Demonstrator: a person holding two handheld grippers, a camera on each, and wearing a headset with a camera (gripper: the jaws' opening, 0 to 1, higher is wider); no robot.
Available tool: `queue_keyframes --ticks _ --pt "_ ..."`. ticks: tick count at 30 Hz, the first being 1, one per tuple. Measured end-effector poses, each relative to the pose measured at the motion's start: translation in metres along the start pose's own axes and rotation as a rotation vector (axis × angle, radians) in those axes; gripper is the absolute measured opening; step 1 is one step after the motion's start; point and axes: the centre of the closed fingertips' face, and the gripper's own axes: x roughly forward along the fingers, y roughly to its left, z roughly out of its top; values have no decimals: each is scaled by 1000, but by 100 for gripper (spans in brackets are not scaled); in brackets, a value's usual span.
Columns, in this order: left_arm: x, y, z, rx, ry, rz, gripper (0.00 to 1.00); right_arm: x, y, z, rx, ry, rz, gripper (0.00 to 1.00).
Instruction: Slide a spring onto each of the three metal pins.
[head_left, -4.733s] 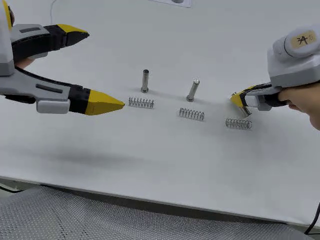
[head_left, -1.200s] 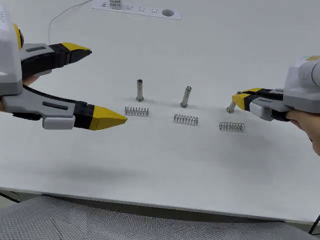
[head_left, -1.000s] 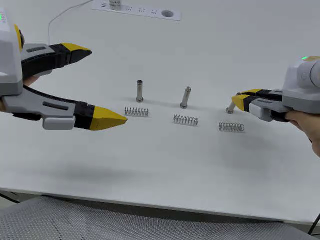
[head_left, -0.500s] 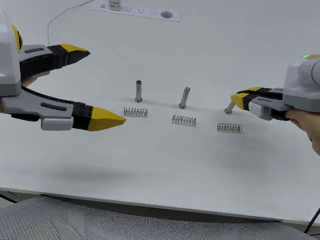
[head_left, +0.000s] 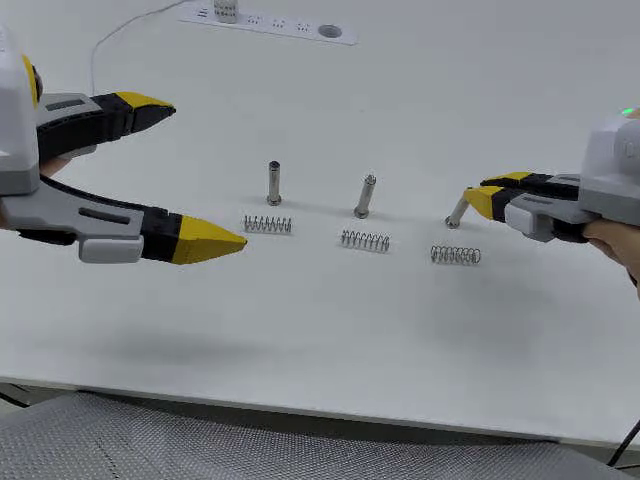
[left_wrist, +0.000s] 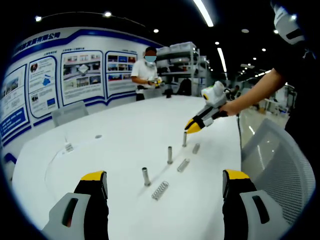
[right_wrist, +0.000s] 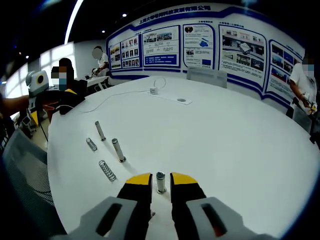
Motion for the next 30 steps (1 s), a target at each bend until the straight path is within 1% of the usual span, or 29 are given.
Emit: queue_keyframes --ticks 7,15,23,27,28,30 --pt "1 1 -4 -6 3 1 98 -4 3 -7 -16 10 20 16" --pt "0 8 -6 -9 5 13 98 -9 3 -16 -18 26 32 17" --pt "4 13 -9 -8 14 16 99 -14 0 -28 -34 59 55 18" --pt "5 17 -5 -6 3 24 100 -16 1 -32 -44 71 66 18" --pt "5 15 -2 -3 0 24 100 -17 2 -32 -52 74 71 18" --pt "5 15 0 1 -4 24 100 -19 5 -34 -76 86 82 19"
